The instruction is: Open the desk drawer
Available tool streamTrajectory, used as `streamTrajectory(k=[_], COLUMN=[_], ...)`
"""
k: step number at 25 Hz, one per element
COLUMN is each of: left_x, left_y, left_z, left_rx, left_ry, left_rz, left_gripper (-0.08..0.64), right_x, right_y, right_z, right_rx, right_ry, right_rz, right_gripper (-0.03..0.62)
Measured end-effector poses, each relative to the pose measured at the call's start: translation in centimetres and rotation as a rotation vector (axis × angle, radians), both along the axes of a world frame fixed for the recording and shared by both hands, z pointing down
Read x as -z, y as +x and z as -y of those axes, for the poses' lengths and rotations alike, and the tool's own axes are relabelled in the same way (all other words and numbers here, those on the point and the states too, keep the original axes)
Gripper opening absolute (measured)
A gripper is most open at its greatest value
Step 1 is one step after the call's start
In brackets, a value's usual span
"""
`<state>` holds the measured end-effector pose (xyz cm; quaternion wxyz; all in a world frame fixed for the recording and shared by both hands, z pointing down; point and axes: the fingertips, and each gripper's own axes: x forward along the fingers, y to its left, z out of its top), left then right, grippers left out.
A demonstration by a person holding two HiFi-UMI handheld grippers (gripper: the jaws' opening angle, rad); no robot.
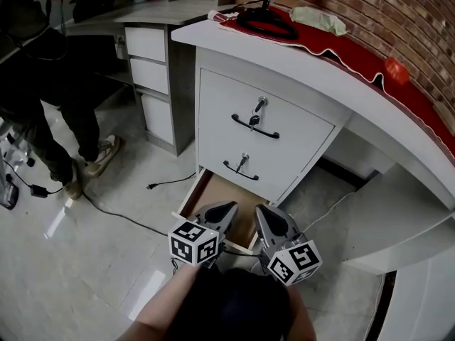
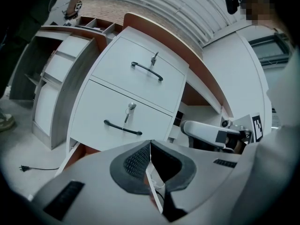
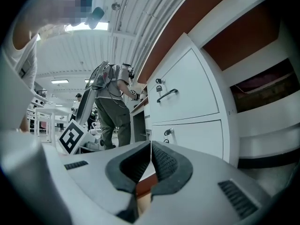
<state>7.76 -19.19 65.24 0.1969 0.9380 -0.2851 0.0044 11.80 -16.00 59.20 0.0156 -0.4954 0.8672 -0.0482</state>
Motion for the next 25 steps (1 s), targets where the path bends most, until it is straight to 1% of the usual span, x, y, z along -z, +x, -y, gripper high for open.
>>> streamTrajectory(k=[2,6,8,12,17,19,22,25], left_x=[-0.1,-0.8,-1.0,-1.6,-2.0,-2.1,-2.3,-2.0], left_y=[-0.2,-0.2,0.0,0.3,1.3,1.7,2.2,2.8], left_z=[0.4,0.9,1.0,1.8,2.6,3.1,3.9,4.3], left_rx=[0.01,0.019,0.013,0.017,0.011,0.006,-0.005,-0.011], left_ry=[0.003,-0.015,-0.012,0.024,0.03,0.032,0.032,0.025], left_rz=[-0.007,-0.037,-0.042,-0.001,-0.027,-0.023,-0.016,-0.025], left_gripper=[0.012,0.012,0.012,0.012,0.012,0.012,0.012,0.012], right_x=[0.1,0.1,-0.2,-0.2,0.0,-0.1,0.0,0.3], right_y=[0.0,0.6,0.9,0.8,0.4,0.3,-0.1,-0.1], right_z=[-0.1,-0.3,-0.1,0.7,1.6,2.2,3.2,3.9], right_rx=[0.015,0.019,0.014,0.022,0.034,0.037,0.039,0.038], right_ry=[0.004,0.013,0.009,0.02,0.069,0.08,0.097,0.099], right_rz=[0.01,0.05,0.039,0.043,0.037,0.034,0.001,-0.01], right_gripper=[0.018,0.018,0.018,0.019,0.018,0.019,0.02,0.02])
